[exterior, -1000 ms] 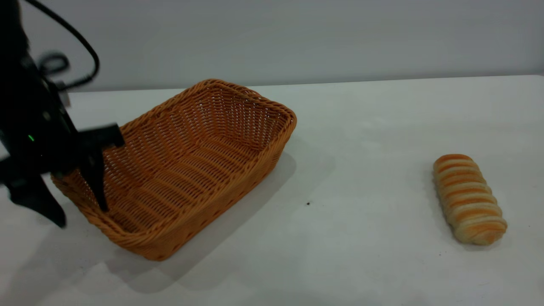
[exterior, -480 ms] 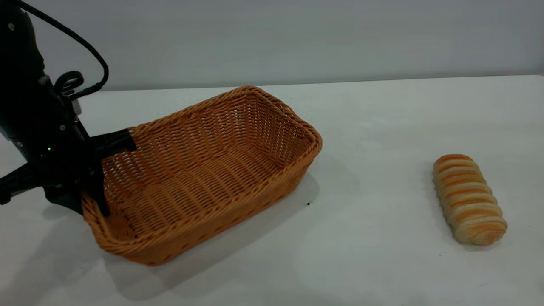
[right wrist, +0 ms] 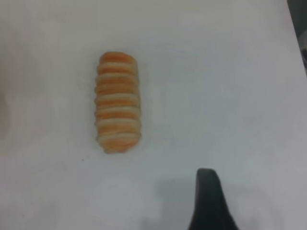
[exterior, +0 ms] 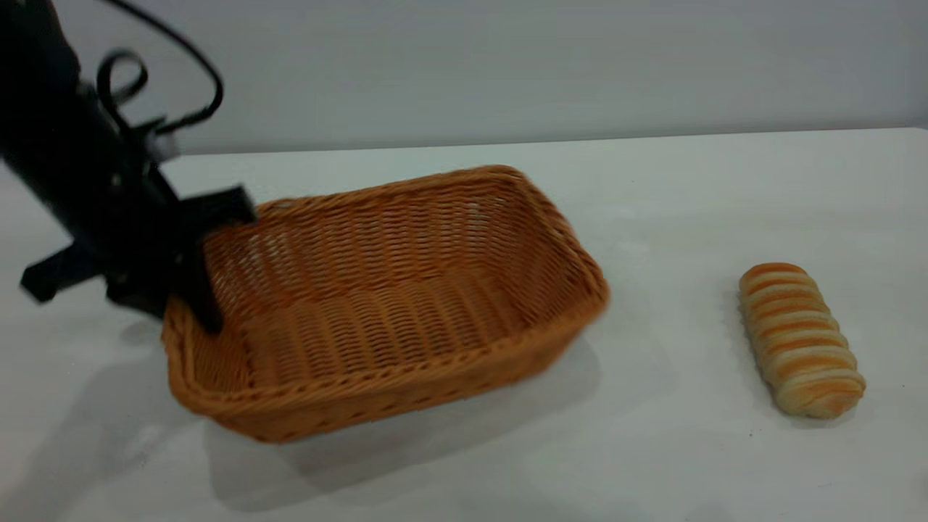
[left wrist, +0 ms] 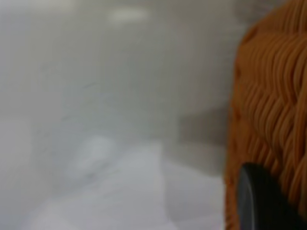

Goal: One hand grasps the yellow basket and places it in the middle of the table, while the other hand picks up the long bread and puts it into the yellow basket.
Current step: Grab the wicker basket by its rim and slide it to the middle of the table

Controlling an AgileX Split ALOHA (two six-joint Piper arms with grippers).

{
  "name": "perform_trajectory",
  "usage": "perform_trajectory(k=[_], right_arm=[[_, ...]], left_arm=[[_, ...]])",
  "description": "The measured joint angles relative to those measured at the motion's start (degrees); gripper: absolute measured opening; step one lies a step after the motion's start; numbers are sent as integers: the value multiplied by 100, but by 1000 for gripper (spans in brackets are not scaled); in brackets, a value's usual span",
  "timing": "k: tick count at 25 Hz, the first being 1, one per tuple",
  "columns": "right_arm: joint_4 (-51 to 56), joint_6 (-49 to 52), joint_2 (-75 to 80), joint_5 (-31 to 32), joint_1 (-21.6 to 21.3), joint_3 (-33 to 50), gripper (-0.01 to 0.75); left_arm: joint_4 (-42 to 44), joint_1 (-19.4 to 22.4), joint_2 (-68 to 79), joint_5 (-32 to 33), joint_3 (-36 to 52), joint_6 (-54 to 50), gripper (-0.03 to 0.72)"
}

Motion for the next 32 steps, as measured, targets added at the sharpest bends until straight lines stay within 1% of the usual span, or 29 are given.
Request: perform_trajectory(k=[5, 11, 17, 27, 29, 31, 32], right_arm=[[23, -33, 0, 0, 0, 0, 533], [29, -40, 0, 0, 0, 0, 533], [29, -40, 0, 0, 0, 0, 533], [-192, -56, 0, 0, 0, 0, 533], [-198, -56, 0, 0, 0, 0, 533], [-204, -63, 0, -15, 0, 0, 533], [-204, -93, 0, -49, 0, 0, 533]], left_arm=[[-416, -18, -6, 483, -527, 843, 112], [-432, -316, 56, 560, -871, 1330, 112], [-418, -567, 401, 556, -1043, 1481, 112], [-337, -570, 705, 514, -1073, 1481, 114], [-342, -570, 705, 509, -1073, 1487, 156], [-320, -570, 705, 491, -1077, 1487, 243], [-280, -570, 705, 491, -1079, 1487, 301]])
